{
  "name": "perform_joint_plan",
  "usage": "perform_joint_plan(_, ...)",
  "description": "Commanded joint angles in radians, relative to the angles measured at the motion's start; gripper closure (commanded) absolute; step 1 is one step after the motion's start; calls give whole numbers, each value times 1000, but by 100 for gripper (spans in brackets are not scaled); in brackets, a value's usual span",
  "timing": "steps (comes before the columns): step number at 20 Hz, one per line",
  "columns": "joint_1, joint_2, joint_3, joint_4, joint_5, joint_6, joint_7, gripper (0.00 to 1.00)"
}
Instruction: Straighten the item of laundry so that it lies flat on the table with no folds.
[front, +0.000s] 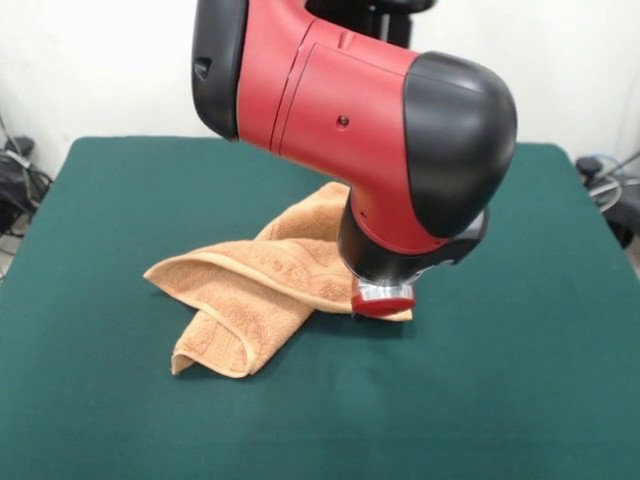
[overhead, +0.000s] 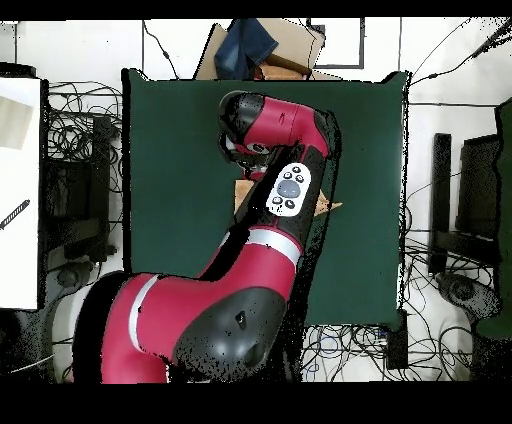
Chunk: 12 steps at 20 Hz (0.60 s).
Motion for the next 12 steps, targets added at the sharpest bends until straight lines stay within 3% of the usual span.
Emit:
perform_joint_plan(1,-21,81,26,8,14,-101,252,0)
perform_joint_plan(12,-11,100,24,-2,24,-130,272,0)
